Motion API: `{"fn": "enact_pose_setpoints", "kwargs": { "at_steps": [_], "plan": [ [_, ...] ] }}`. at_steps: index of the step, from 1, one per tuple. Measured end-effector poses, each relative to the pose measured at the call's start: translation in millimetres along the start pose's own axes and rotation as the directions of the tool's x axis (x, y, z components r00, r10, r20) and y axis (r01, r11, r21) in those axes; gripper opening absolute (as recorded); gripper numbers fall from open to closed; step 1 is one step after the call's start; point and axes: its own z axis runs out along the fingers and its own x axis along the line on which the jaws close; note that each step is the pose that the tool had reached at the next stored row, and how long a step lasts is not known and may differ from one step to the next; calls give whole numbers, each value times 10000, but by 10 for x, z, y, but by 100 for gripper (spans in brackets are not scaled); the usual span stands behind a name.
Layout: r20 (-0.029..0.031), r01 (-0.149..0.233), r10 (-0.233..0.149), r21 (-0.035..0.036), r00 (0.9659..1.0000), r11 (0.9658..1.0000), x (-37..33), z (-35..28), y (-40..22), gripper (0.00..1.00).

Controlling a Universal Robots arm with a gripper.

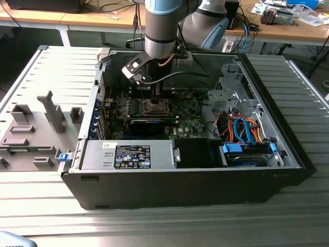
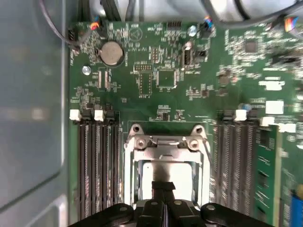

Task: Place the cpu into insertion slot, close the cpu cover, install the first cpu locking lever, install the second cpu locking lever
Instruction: 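Close the cpu cover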

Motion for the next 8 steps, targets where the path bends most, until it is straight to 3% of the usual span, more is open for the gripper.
{"fn": "enact_pose_setpoints", "kwargs": {
  "at_steps": [3,4,6,7,8],
  "plan": [
    [3,0,0,2,10000,10000,4,-192,-4,11],
    [2,1,-1,2,10000,10000,6,-291,-7,11],
    [4,1,-1,3,10000,10000,8,-386,-9,11],
    [1,1,-1,2,10000,10000,11,-482,-11,11],
    [0,1,-1,2,10000,10000,11,-510,-12,11]
  ]
}}
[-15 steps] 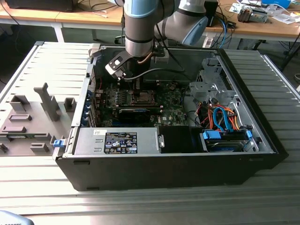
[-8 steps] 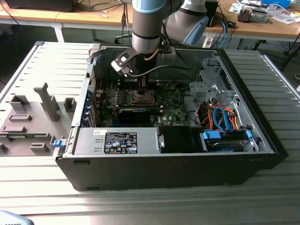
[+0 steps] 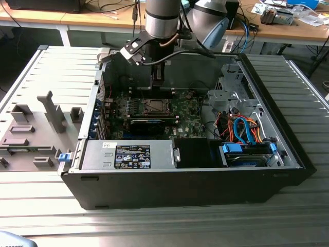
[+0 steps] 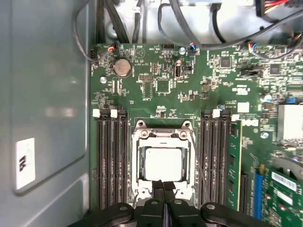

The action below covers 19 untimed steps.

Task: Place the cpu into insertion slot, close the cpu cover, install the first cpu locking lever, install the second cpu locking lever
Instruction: 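Close the cpu cover, then install the first cpu locking lever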

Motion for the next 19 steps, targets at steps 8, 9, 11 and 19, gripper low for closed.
{"fn": "enact_pose_setpoints", "kwargs": {
  "at_steps": [8,9,11,19],
  "plan": [
    [-15,0,0,-1,10000,10000,0,-9,0,11],
    [-15,0,0,-1,10000,10000,0,-10,0,11],
    [-14,16,-16,0,10000,10000,0,-10,0,11],
    [-8,252,-252,5,9997,9997,0,-10,0,11]
  ]
}}
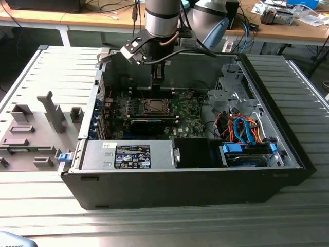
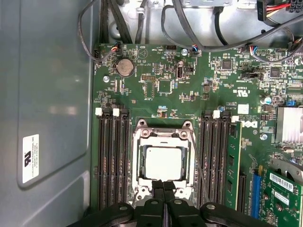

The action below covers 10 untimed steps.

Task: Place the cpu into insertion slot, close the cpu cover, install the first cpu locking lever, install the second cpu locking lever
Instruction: 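Install the first cpu locking lever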

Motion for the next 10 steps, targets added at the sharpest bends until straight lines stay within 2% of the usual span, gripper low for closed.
{"fn": "enact_pose_setpoints", "kwargs": {
  "at_steps": [10],
  "plan": [
    [6,224,-224,6,9997,9997,0,0,6,11]
  ]
}}
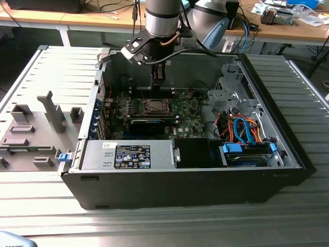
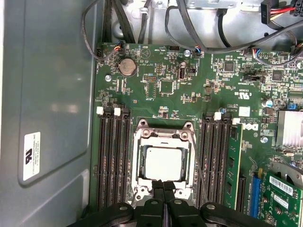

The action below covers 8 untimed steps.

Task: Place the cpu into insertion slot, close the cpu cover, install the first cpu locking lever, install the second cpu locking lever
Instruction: 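Install the first cpu locking lever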

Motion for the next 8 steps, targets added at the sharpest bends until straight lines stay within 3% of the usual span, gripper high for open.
{"fn": "enact_pose_setpoints", "kwargs": {
  "at_steps": [8],
  "plan": [
    [5,265,-265,6,9996,9996,0,0,0,11]
  ]
}}
